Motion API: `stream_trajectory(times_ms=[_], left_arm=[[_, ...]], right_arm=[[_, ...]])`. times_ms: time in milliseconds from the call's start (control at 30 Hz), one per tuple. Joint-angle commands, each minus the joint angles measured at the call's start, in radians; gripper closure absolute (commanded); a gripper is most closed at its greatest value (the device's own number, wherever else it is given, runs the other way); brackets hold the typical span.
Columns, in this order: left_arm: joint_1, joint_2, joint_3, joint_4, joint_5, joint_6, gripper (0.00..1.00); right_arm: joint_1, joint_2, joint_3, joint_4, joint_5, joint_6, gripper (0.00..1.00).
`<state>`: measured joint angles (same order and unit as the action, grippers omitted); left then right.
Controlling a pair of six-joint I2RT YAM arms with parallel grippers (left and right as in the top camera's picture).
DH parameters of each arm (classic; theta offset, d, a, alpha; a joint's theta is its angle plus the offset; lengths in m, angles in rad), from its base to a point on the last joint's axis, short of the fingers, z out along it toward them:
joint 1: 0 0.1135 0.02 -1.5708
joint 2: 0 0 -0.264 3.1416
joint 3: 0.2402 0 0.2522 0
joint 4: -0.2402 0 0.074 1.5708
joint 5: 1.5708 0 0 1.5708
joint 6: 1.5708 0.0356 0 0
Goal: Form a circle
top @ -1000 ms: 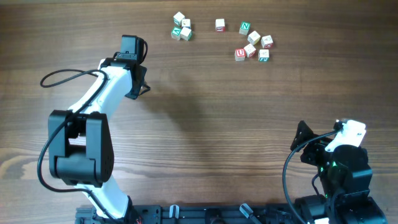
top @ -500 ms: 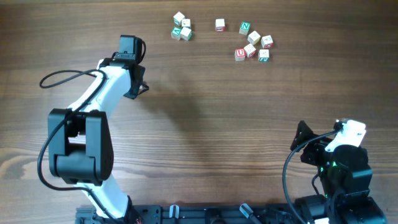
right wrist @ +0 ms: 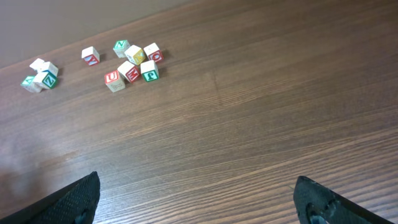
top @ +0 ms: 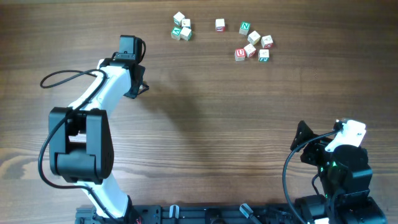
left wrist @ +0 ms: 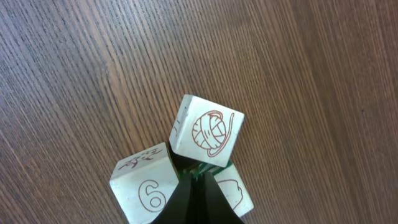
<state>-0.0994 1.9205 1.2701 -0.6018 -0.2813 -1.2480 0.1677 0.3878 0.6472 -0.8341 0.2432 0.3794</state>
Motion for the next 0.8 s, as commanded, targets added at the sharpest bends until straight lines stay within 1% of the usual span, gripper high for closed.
stream_trajectory(times_ms=[0,767], left_arm=[[0.014,0.025,0.003,0.003,-0.016,-0.017,0.96],[0.014,0.042,0.003,0.03,0.0,-0.017,0.96]], right_arm=[[0.001,0.003,-0.004,0.002,-0.006,-0.01,0.0],[0.001,0.003,-0.004,0.002,-0.006,-0.01,0.0]])
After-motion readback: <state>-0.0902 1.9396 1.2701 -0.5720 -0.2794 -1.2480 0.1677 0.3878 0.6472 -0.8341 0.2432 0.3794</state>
